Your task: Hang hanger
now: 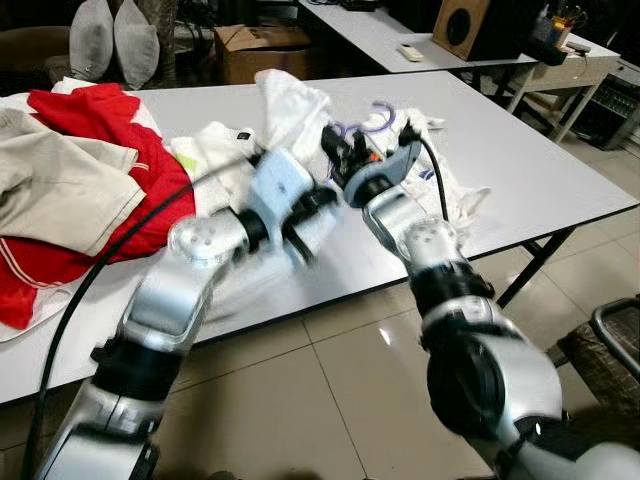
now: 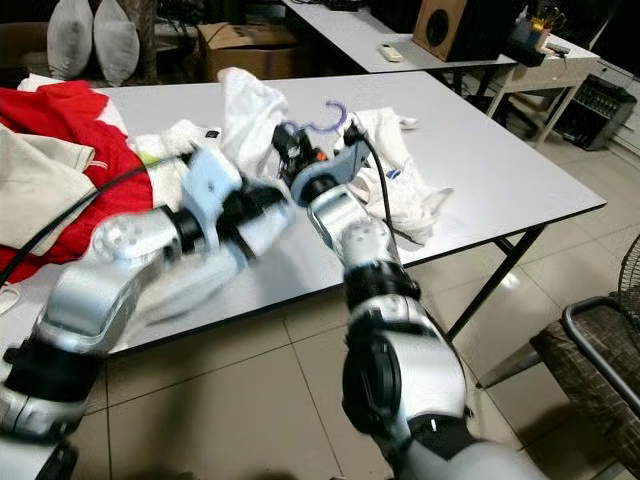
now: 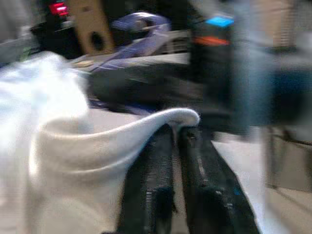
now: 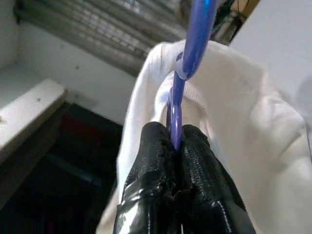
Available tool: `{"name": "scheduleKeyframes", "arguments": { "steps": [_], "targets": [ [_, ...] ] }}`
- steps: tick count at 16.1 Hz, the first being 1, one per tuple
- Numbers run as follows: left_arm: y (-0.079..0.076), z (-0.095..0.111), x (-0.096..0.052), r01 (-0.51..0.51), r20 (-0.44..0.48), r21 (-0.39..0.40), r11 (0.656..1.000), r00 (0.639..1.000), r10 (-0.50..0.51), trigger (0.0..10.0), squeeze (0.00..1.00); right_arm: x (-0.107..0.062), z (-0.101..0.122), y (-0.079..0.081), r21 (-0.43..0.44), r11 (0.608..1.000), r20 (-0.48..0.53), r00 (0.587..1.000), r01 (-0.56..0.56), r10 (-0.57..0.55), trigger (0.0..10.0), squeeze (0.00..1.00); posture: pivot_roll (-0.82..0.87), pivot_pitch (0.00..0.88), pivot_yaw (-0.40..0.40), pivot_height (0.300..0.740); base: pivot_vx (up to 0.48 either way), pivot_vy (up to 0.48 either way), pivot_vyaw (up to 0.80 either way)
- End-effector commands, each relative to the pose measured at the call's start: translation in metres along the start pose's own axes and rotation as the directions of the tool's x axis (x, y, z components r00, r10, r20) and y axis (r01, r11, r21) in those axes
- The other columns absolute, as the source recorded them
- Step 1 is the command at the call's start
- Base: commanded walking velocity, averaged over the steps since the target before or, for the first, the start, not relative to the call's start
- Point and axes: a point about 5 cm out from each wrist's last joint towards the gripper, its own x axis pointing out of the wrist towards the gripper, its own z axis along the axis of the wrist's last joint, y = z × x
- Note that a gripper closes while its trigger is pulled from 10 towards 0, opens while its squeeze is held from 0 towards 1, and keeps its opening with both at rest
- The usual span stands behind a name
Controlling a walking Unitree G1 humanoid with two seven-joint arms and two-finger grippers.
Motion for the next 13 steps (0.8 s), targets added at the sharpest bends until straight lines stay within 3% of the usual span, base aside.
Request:
{"name": "scheduleKeyframes", "arguments": {
  "steps": [1,3,5,6,8,10,11,12,13],
  "targets": [
    [0.007,0.006,0.0,-0.034,0.017,-0.007,0.999,0.999,0.034,10.0,1.0,-0.005,-0.022,-0.006,0.02,1.0,-0.058,0.998,0.006,-0.005,10.0,0.0,-0.06,0.0,-0.074,0.74,0.0,0.0,0.0],
    [0.007,0.012,-0.006,0.009,0.059,-0.065,0.998,0.998,-0.005,10.0,1.0,-0.015,-0.017,-0.016,0.009,0.999,-0.047,0.998,0.034,-0.033,10.0,0.0,-0.06,0.0,-0.075,0.74,0.0,0.0,0.0],
    [-0.001,0.005,-0.018,0.114,0.02,-0.088,0.99,0.993,-0.113,10.0,1.0,-0.026,-0.008,-0.026,0.003,0.997,-0.02,0.997,0.077,-0.077,10.0,0.0,-0.06,0.0,-0.079,0.74,0.0,0.0,0.0],
    [-0.001,0.0,-0.021,0.111,-0.005,-0.083,0.99,0.994,-0.112,10.0,1.0,-0.029,-0.006,-0.028,-0.005,0.997,-0.016,0.997,0.082,-0.082,10.0,0.0,-0.06,0.0,-0.082,0.74,0.0,0.0,0.0],
    [0.003,-0.004,-0.024,0.071,-0.022,-0.091,0.993,0.997,-0.073,10.0,1.0,-0.033,-0.004,-0.028,-0.017,0.996,-0.015,0.996,0.086,-0.087,10.0,0.0,-0.06,0.0,-0.085,0.74,0.0,0.0,0.0],
    [0.023,-0.011,-0.039,-0.095,-0.036,-0.109,0.989,0.995,0.092,10.0,1.0,-0.043,0.001,-0.028,-0.086,0.994,-0.046,0.996,0.068,-0.072,10.0,0.0,-0.05,0.0,-0.09,0.74,0.0,0.0,0.4],
    [0.03,-0.015,-0.051,-0.175,-0.042,-0.13,0.976,0.984,0.171,10.0,0.44,-0.051,0.001,-0.026,-0.12,0.991,-0.076,0.995,0.059,-0.068,10.0,0.0,-0.05,0.0,-0.093,0.74,0.0,0.0,0.8],
    [0.035,-0.021,-0.061,-0.242,-0.042,-0.159,0.957,0.97,0.238,10.0,0.0,-0.059,0.003,-0.027,-0.123,0.99,-0.091,0.993,0.063,-0.075,10.0,0.0,-0.05,0.0,-0.094,0.74,0.0,0.0,0.8],
    [0.036,-0.025,-0.067,-0.282,-0.044,-0.175,0.943,0.959,0.279,10.0,0.0,-0.064,0.004,-0.028,-0.136,0.989,-0.103,0.992,0.062,-0.076,10.0,0.0,-0.05,0.0,-0.1,0.74,0.0,0.0,0.8]
  ]
}}
